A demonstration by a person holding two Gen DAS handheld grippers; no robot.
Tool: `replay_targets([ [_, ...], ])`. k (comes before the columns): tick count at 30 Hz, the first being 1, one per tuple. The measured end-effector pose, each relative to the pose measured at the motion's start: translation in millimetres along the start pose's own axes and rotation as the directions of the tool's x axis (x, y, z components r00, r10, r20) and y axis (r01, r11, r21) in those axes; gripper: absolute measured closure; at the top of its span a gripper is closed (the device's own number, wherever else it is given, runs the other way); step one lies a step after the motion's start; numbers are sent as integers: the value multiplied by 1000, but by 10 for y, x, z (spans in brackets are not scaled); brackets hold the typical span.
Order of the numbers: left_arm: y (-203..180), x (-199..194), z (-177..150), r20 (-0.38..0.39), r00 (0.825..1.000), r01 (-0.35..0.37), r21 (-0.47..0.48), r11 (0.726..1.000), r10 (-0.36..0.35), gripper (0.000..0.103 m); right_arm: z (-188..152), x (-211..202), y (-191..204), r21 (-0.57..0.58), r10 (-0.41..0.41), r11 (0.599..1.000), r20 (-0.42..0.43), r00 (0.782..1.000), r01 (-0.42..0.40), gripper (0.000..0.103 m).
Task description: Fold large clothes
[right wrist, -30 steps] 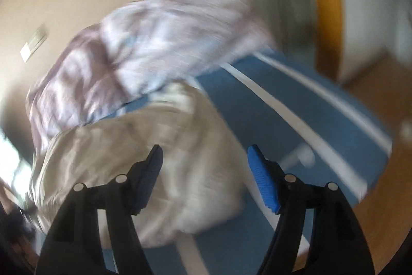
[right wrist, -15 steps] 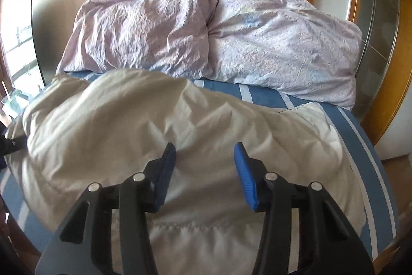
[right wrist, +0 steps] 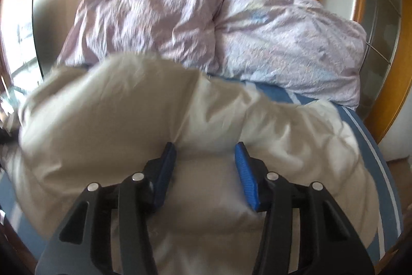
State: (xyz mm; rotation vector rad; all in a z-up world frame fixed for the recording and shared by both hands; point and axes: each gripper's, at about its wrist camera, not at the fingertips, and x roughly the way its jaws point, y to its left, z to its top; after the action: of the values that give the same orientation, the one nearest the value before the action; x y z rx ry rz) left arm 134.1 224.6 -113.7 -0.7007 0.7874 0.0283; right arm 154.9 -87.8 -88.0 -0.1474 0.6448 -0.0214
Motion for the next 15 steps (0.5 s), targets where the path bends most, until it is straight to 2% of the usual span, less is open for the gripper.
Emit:
replay_targets([
  [4, -34, 29, 14, -6, 1000, 14, -7, 1000, -14, 25, -52, 85, 124, -61, -45, 997, -19, 999, 44, 53],
  [8, -24, 92, 62, -9, 999, 45, -33, 998, -46, 26, -67, 161, 157, -89, -47, 995, -51, 998, 42, 53],
  [10, -6, 111, 76, -7, 998, 63, -52, 997, -64, 35, -83, 182, 193, -108, -58, 993, -55, 997, 52, 53],
  [15, -53, 17, 148, 21, 994, 106, -58, 993, -105, 63, -122, 239, 261, -148, -82, 986, -62, 995, 72, 53],
])
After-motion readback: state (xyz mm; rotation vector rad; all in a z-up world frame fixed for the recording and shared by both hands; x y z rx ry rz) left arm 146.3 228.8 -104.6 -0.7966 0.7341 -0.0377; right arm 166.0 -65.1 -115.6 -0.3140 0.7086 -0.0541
